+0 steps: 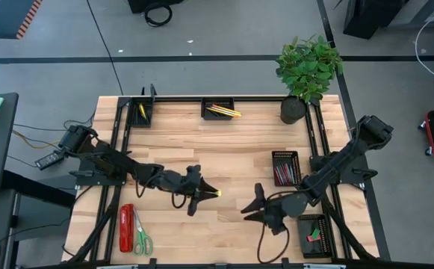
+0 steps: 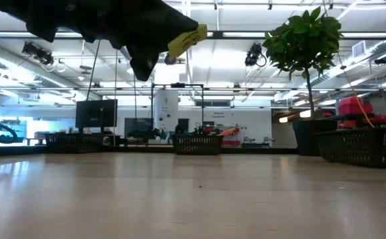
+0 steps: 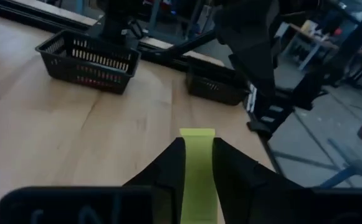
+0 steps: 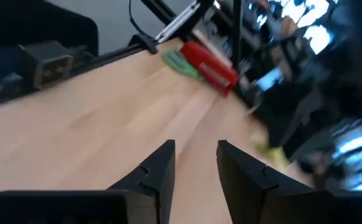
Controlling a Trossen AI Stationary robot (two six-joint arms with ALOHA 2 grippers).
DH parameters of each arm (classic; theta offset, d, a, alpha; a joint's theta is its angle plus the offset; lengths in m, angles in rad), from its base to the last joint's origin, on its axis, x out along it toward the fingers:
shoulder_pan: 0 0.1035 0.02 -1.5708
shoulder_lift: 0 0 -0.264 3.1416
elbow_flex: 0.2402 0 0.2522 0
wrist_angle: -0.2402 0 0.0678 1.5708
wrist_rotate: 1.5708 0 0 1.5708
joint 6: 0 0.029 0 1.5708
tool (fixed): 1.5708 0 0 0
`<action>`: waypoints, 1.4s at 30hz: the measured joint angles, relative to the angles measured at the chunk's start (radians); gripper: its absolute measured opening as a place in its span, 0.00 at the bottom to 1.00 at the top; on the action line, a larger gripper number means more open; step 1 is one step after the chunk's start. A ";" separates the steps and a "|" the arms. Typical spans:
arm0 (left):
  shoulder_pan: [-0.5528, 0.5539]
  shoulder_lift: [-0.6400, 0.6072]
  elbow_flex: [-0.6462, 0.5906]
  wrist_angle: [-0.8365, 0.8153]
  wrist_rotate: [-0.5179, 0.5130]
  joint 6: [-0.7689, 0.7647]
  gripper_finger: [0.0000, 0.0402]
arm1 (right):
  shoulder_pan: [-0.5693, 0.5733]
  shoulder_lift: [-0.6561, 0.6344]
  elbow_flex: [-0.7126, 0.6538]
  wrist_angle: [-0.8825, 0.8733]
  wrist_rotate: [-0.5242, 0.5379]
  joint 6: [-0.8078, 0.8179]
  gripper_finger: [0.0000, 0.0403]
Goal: Sort crayons/erasers/pens/pencils in bins
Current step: Put the light green eraser into the bottom right black bin
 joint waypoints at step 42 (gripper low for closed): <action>-0.016 0.001 0.000 0.001 0.048 -0.022 0.20 | -0.269 0.220 0.366 -0.300 -0.220 -0.205 0.33</action>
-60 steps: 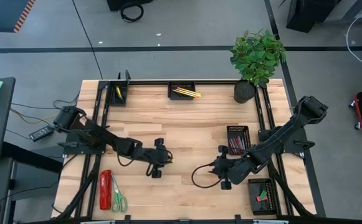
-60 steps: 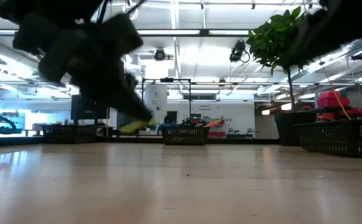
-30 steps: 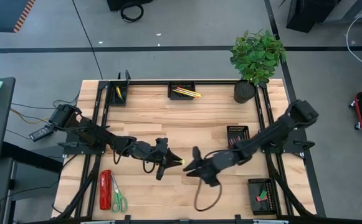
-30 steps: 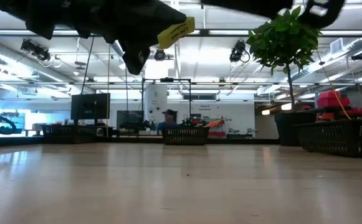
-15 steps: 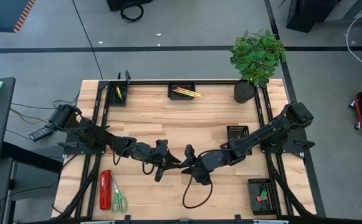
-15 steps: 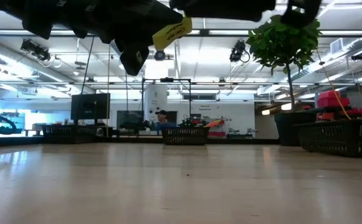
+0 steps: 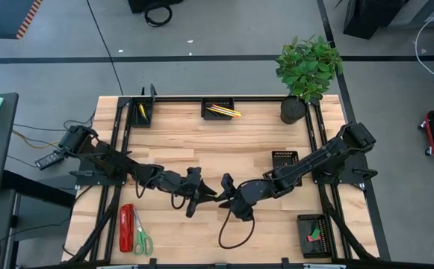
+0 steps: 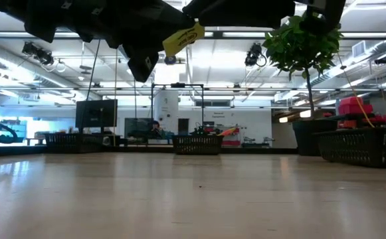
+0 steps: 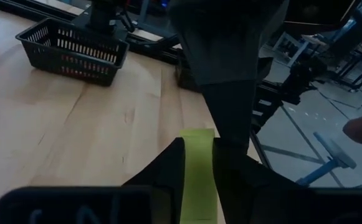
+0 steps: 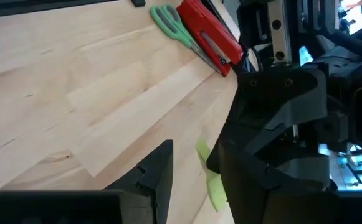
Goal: Sort crayons/erasers/pens/pencils in bins
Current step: Put the light green eraser into the bottom right black bin
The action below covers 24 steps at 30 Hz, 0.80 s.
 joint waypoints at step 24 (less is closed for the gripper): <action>-0.002 0.000 0.000 0.001 0.008 0.001 0.21 | -0.050 -0.002 -0.001 -0.024 -0.003 0.099 0.32</action>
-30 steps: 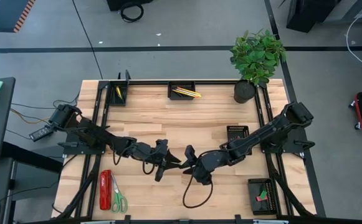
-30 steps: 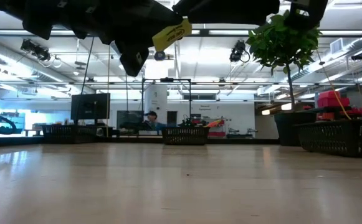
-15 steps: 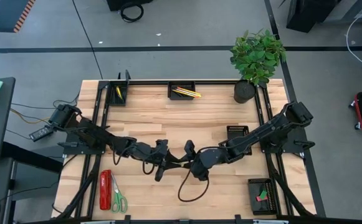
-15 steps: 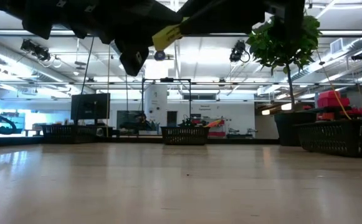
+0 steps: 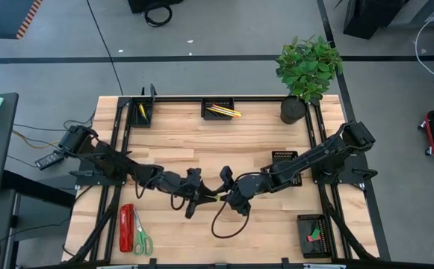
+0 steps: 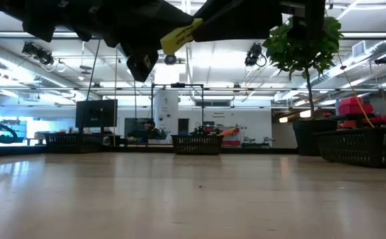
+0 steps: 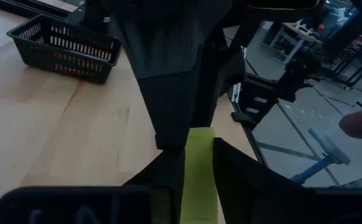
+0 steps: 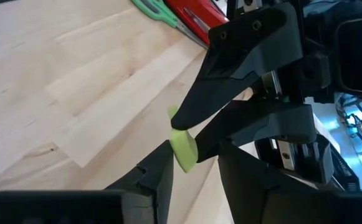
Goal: Sort crayons/erasers/pens/pencils in bins
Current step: Put the light green eraser into the bottom right black bin
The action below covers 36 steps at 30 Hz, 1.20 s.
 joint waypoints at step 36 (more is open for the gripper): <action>0.001 -0.001 0.001 -0.439 -0.038 0.194 0.23 | 0.210 0.002 0.000 -0.233 0.220 0.070 0.10</action>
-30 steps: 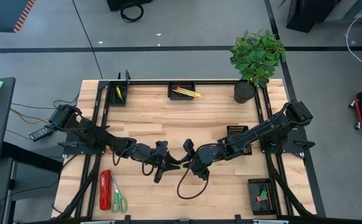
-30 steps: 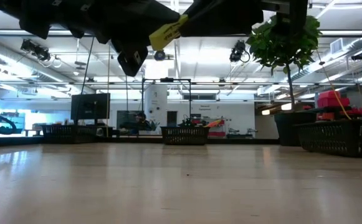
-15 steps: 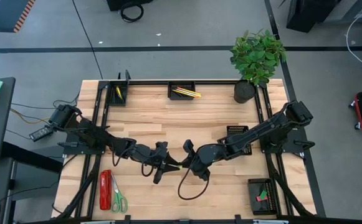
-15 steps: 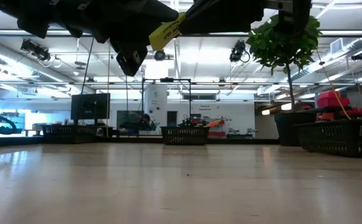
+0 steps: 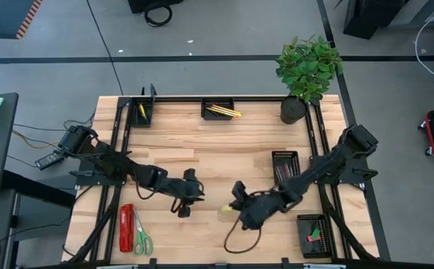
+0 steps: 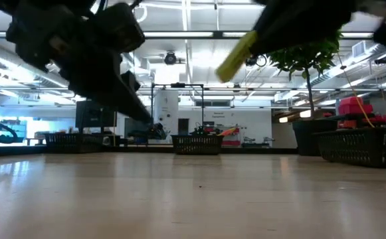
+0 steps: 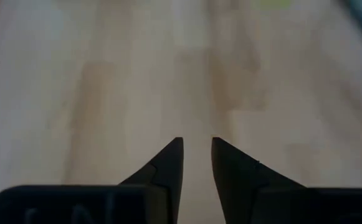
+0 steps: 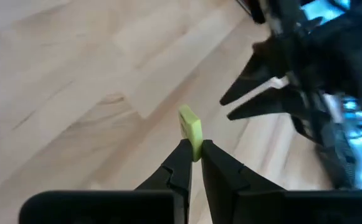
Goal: Sort crayons/erasers/pens/pencils in bins
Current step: Put the light green eraser into the bottom right black bin
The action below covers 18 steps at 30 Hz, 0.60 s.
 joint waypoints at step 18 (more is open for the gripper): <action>0.000 0.000 0.000 -0.051 -0.083 -0.032 0.19 | 0.332 -0.188 0.000 -0.523 0.063 0.852 0.10</action>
